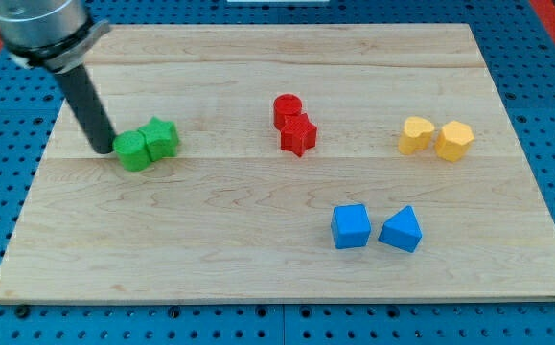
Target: Separate the green blocks
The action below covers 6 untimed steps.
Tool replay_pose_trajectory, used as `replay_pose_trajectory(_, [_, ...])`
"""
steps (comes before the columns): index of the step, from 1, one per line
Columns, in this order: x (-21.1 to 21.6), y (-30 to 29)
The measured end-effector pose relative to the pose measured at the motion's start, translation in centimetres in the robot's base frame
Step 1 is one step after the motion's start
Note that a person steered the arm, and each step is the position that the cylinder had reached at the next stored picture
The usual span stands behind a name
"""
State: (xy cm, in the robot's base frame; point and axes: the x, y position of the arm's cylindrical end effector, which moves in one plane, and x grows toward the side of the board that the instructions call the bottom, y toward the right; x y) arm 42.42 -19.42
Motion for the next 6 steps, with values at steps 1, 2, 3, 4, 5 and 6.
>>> replay_pose_trajectory(1, [1.3,3.4])
replay_pose_trajectory(2, [1.7,3.3])
replay_pose_trajectory(3, [2.5,3.2])
replay_pose_trajectory(4, [6.0,1.6])
replay_pose_trajectory(5, [6.4,1.2])
replay_pose_trajectory(6, [8.2,7.5])
